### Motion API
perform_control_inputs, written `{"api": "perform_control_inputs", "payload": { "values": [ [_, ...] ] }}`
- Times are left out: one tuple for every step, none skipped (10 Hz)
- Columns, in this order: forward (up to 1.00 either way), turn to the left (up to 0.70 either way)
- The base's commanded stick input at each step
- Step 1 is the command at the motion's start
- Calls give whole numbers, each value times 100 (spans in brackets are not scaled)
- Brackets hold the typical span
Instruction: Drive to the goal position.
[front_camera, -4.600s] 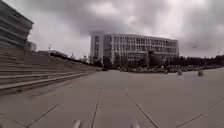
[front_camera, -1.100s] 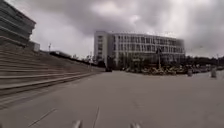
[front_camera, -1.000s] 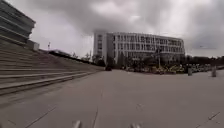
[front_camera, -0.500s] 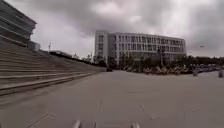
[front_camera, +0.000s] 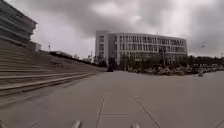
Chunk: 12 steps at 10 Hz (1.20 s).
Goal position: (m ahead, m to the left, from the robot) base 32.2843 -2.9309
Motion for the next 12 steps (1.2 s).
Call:
{"api": "perform_control_inputs", "payload": {
  "values": [
    [85,-15],
    [85,-8],
    [85,-1],
    [85,-7],
    [85,-8],
    [85,0],
    [85,0],
    [85,0],
    [85,0],
    [85,0],
    [85,0],
    [85,0]
  ]
}}
